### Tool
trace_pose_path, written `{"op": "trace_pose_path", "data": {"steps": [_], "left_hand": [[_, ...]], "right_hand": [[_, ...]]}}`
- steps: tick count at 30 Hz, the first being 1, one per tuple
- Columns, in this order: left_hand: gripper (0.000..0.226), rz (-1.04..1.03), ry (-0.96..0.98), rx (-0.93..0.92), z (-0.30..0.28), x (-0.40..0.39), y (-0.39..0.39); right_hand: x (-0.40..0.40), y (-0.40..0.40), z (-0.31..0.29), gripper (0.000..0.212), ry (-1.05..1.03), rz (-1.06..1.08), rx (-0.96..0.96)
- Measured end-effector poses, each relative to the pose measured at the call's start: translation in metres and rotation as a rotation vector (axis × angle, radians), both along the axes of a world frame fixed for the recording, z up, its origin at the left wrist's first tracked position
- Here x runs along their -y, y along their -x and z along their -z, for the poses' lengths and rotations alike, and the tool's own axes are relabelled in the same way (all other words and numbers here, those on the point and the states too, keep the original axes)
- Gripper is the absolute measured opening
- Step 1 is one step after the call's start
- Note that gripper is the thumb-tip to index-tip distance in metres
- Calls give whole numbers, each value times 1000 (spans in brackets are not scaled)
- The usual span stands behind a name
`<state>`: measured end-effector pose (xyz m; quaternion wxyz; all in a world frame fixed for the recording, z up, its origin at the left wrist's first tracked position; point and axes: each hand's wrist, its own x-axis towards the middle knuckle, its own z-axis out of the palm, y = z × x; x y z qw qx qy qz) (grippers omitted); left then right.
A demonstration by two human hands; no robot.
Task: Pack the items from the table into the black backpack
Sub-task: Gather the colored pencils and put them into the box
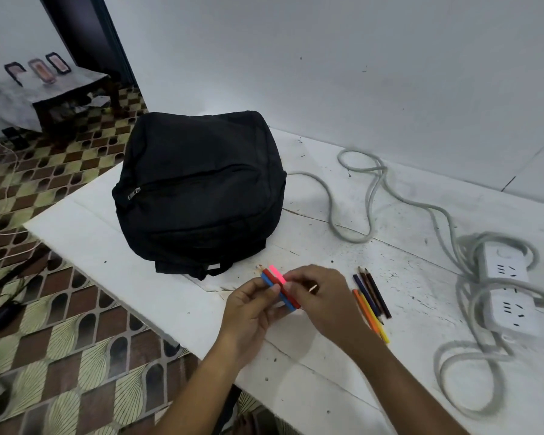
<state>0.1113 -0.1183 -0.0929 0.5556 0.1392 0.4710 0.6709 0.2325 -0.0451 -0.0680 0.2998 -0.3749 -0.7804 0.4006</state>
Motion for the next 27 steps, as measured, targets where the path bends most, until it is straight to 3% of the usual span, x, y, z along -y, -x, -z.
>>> {"op": "trace_pose_path", "data": {"steps": [9, 15, 23, 27], "left_hand": [[33, -19, 18, -78, -2, -1, -4], [18, 20, 62, -122, -4, -4, -4], [33, 136, 128, 24, -15, -8, -4], [22, 131, 169, 13, -17, -11, -9]], "right_hand": [[6, -1, 8, 9, 58, 60, -35], [3, -5, 9, 9, 75, 81, 17], [2, -15, 1, 10, 170, 40, 8], [5, -21, 1, 9, 120, 67, -1]]}}
